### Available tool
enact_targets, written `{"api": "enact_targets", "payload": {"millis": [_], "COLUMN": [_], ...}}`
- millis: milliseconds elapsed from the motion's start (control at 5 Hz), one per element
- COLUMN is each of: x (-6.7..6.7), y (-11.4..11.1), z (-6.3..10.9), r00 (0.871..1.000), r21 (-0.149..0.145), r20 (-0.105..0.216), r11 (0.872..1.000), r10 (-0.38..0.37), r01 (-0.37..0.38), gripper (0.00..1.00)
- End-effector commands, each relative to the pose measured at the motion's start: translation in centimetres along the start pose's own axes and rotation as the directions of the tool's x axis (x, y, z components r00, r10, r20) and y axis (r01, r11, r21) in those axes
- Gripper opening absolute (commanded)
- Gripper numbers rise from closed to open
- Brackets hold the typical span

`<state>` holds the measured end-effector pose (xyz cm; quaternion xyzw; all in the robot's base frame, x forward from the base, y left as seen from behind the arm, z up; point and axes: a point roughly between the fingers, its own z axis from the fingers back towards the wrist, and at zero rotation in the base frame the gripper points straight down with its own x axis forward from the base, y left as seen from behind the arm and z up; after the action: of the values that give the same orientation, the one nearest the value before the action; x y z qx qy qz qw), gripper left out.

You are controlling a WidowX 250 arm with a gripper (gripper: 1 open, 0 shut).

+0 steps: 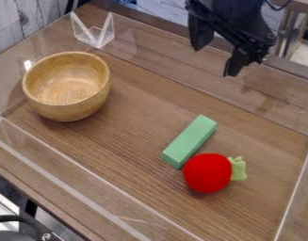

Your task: Move the red object to the right

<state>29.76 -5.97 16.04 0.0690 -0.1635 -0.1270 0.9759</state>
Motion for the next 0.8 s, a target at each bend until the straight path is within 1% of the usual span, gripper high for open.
{"api": "enact_targets", "payload": {"millis": [0, 200, 400, 600], "x": [-0.4, -0.9, -1.3, -1.5], "y": [-0.2, -0.4, 0.0, -0.8], "z": [1.5, 1.1, 0.6, -1.0], "r00": [0.998, 0.996, 0.991, 0.986], "r21": [-0.022, -0.034, -0.039, -0.034], "r20": [0.053, 0.050, 0.046, 0.033], "r11": [0.999, 0.996, 0.992, 0.987], "r10": [0.042, 0.079, 0.124, 0.161], "r01": [-0.041, -0.077, -0.122, -0.160], "gripper": [1.00, 1.00, 1.00, 1.00]}}
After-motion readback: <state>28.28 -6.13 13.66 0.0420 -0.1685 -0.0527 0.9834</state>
